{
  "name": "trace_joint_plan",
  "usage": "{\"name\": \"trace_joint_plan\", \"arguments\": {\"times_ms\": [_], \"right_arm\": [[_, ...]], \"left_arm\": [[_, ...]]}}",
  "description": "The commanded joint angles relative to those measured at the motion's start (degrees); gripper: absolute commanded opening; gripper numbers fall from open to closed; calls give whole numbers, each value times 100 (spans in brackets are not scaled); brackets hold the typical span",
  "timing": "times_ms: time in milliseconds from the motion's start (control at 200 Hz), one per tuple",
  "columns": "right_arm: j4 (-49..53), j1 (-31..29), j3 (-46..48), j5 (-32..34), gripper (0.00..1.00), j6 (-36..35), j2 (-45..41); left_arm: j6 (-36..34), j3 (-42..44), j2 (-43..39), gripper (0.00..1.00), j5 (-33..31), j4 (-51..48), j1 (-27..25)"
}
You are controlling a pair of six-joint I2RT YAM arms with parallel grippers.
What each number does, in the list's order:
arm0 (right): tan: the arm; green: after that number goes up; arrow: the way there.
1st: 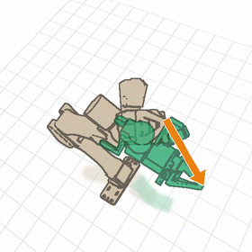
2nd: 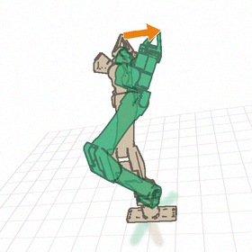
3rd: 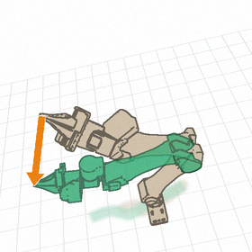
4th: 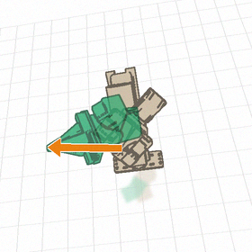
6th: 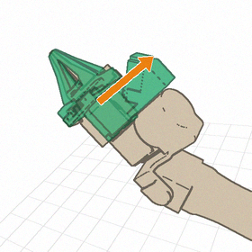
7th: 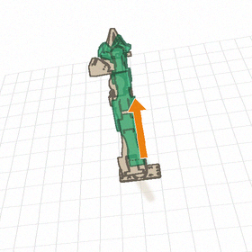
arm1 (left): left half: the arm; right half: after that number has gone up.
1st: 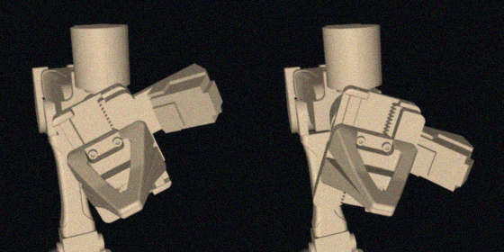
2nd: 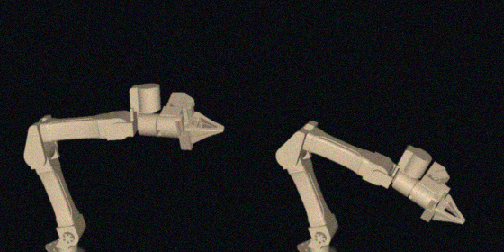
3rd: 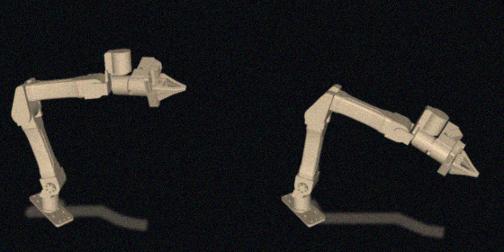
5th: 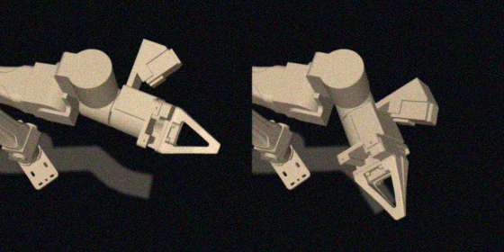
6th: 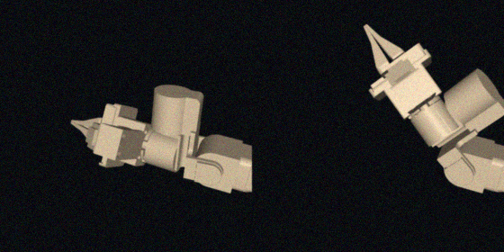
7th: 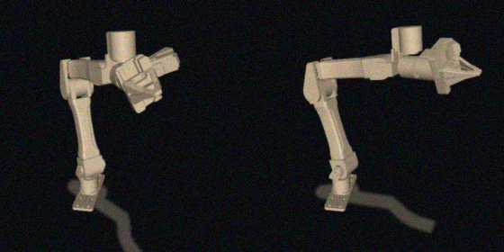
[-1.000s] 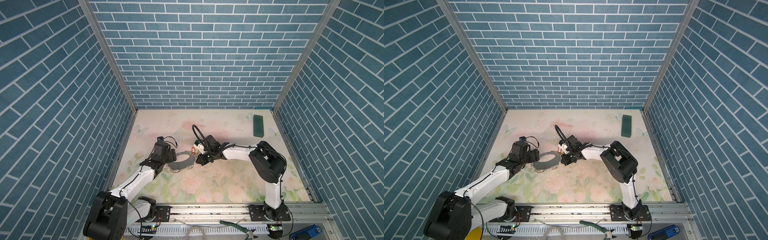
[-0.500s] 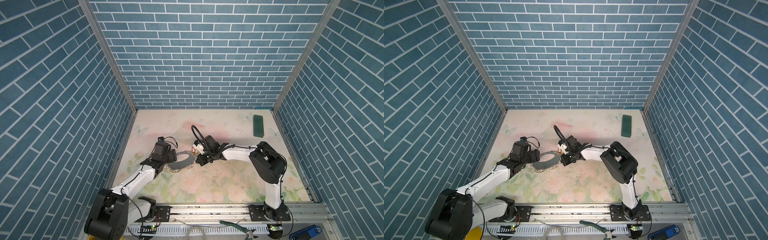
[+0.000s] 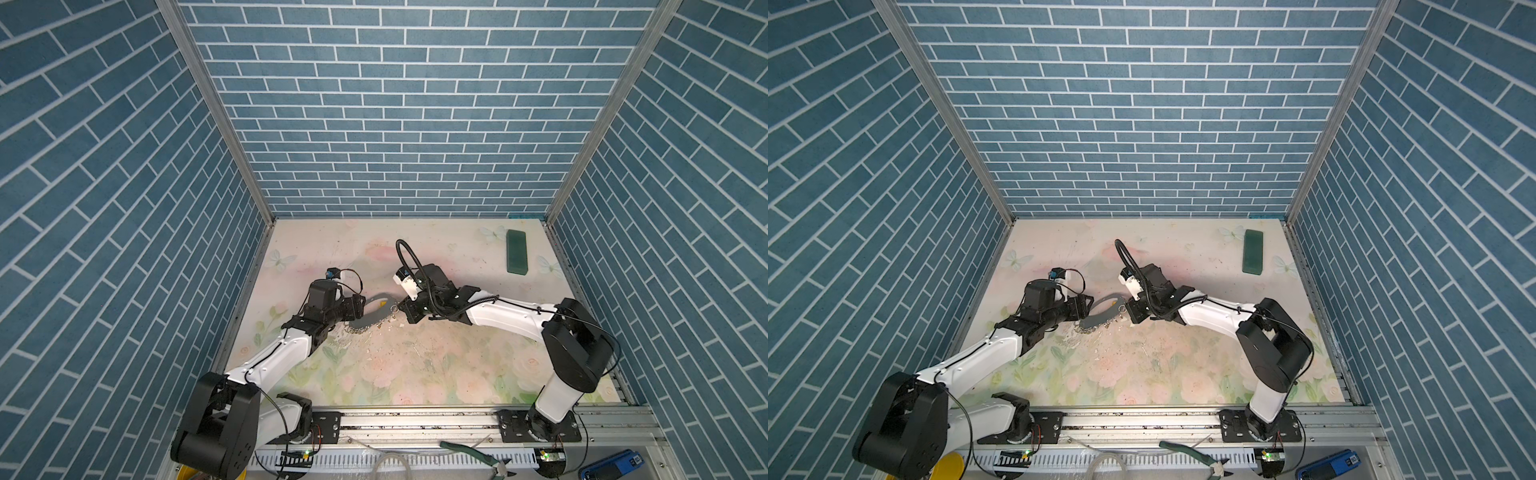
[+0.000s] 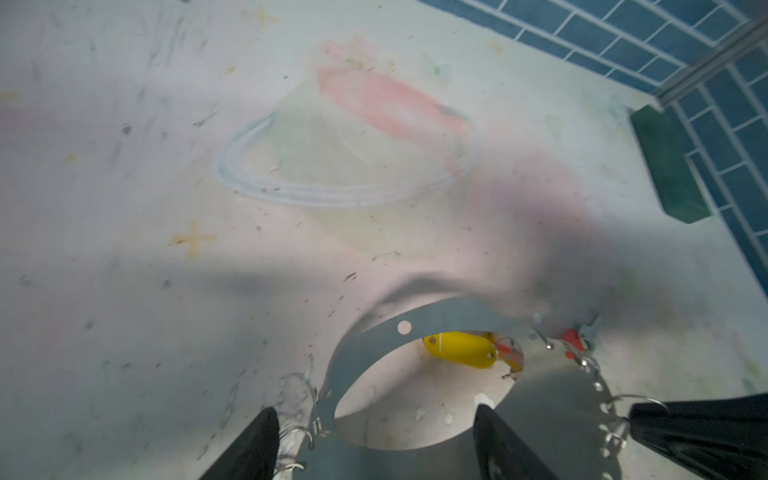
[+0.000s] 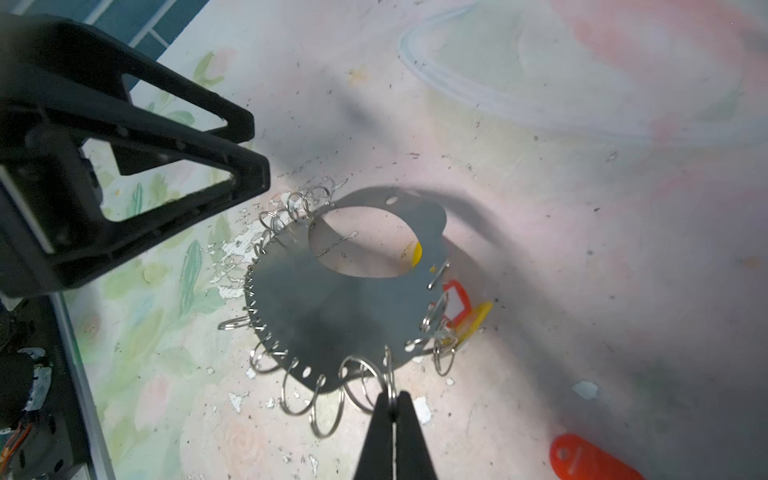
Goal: Put the keys on the keyring
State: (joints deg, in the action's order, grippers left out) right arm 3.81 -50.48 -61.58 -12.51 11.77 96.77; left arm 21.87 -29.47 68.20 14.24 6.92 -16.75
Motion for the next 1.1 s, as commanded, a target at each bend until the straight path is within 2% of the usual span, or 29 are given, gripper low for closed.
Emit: {"name": "trace_joint_plan", "arguments": {"times_ms": [0,105,295,450,670,845,1095], "right_arm": [[-175,-26,250,334,0,-457,-418],[-191,-25,386,335,0,-647,-778],[-127,-22,622,280,0,-1036,-1477],[-174,65,893,81,0,-1250,-2096],[-505,347,1464,-514,0,-1471,-2867],[-689,575,1817,-1007,0,-1605,-3453],[-854,776,2044,-1840,0,-1713,-3752]], "left_arm": [[-26,80,44,71,933,729,-8],[-21,182,-5,69,1273,1236,-153],[-409,57,-79,66,1536,1973,-758],[-243,275,98,60,1884,3422,-779],[-125,413,305,58,2380,4947,-788],[-141,549,584,56,2753,5758,-786],[106,666,1292,50,3608,7351,-942]]}}
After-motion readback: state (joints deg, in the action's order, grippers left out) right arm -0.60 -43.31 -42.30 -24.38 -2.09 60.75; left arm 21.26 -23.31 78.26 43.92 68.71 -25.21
